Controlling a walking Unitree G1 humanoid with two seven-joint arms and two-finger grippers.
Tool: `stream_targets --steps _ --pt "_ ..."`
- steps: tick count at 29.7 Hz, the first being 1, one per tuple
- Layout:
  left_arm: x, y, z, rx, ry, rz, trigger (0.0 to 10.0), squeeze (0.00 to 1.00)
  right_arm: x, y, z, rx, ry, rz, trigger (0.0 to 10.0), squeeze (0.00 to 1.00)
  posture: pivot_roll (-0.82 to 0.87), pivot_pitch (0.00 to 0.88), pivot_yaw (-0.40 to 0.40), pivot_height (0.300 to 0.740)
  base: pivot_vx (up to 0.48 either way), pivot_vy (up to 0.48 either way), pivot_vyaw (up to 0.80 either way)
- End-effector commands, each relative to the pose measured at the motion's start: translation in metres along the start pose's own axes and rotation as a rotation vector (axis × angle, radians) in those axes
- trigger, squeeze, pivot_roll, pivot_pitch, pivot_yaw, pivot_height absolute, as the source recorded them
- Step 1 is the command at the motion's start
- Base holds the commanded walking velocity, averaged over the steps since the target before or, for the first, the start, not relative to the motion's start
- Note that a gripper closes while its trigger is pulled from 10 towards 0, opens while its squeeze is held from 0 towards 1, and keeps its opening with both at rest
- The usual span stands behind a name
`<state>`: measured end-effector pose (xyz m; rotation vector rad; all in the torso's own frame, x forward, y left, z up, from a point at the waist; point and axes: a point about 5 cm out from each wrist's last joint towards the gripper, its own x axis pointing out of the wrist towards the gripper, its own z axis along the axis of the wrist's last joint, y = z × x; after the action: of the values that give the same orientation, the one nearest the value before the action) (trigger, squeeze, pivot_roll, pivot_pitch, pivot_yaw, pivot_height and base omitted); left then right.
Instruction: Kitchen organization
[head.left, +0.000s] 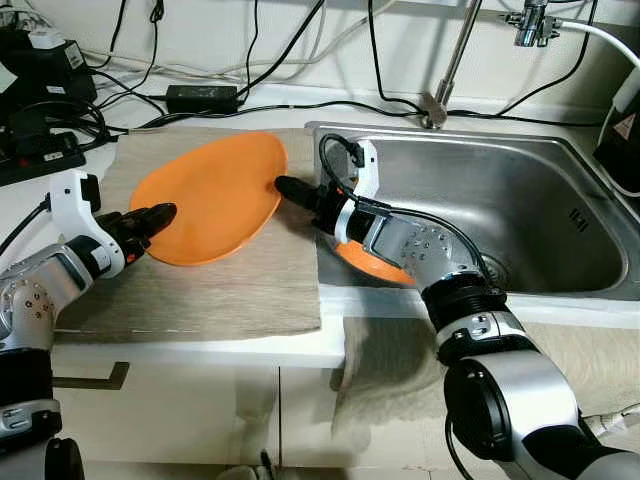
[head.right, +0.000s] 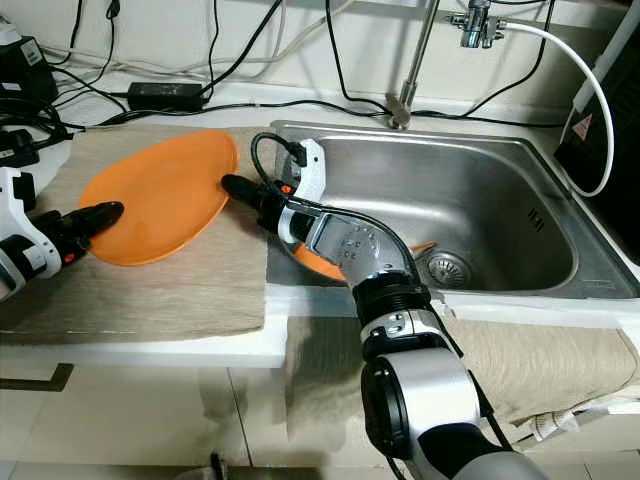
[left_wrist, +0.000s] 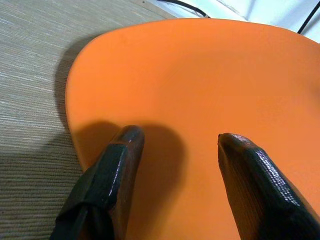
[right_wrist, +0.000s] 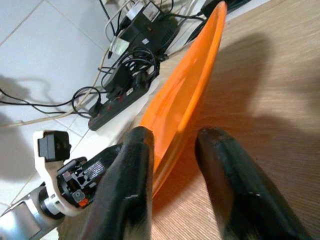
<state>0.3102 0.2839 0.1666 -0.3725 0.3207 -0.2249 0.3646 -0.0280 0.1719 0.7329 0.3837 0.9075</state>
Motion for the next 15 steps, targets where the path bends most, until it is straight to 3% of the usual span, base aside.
stream_targets --steps 1,15 --pt "0.0048 0.0042 -0.0342 -0.064 0.15 0.024 10.0 0.0 0.0014 0.0029 0.003 -0.011 0.017 0.016 0.0 0.0 -0.05 0.0 -0.066 0.74 0.0 0.0 0.0" --pt "0.0042 0.004 -0.0348 -0.061 0.147 0.019 10.0 0.0 0.0019 0.0024 -0.0036 0.0 0.047 0.028 0.0 0.0 -0.05 0.0 -0.068 0.74 0.0 0.0 0.0"
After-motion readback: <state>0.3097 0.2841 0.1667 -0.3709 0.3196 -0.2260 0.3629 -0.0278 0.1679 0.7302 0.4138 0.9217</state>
